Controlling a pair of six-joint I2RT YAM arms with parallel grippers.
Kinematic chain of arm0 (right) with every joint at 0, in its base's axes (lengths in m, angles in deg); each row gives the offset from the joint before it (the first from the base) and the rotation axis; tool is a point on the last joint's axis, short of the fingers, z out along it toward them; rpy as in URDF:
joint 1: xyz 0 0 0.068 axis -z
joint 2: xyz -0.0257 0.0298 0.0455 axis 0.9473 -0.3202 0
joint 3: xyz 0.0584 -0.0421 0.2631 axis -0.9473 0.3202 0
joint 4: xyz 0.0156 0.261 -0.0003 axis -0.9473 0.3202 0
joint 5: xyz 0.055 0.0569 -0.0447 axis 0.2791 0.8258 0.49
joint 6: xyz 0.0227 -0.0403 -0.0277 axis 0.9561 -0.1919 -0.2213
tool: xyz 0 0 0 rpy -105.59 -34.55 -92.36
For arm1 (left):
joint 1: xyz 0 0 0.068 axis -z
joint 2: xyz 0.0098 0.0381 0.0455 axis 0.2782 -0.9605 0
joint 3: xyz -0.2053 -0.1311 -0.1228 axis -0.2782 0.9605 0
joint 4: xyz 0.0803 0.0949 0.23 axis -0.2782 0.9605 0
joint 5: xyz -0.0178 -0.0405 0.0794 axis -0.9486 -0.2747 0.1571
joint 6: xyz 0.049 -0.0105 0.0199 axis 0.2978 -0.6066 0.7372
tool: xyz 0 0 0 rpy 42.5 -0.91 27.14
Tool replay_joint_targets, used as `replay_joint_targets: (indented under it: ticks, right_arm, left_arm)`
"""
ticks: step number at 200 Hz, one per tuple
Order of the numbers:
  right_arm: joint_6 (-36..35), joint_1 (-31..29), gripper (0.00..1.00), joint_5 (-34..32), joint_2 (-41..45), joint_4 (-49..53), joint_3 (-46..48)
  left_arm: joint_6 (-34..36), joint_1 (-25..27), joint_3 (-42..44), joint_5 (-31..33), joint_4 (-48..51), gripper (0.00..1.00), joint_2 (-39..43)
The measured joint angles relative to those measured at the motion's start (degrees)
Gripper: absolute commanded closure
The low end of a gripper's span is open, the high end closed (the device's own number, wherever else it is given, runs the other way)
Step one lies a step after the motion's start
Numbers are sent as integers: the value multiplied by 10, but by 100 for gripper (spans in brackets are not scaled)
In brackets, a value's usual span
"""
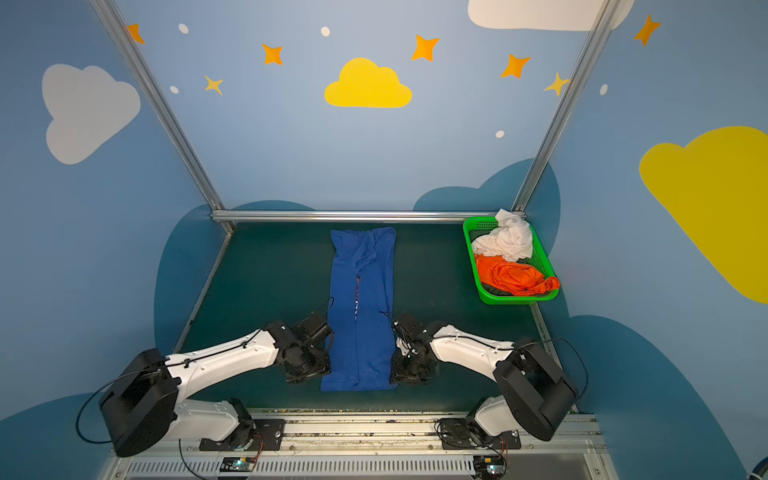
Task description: Fold and stack the t-shirts
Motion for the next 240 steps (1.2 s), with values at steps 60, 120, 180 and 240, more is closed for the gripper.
replay_joint_targets:
  ticks: [60, 120, 180, 240]
  right_arm:
    - [15, -17, 67, -1, -12, -10, -2]
    - [20, -25, 90, -6, -20, -12, -3]
    - [12, -27, 100, -16, -23, 9, -27]
    - [-9, -11, 100, -52, 1, 57, -118]
  left_arm:
    - [-54, 60, 5, -21, -32, 53, -38]
    - [-74, 66, 3, -11, -26, 77, -41]
    - [-74, 66, -17, 7, -15, 95, -31]
    - [-51, 30, -111, 59, 31, 95, -30]
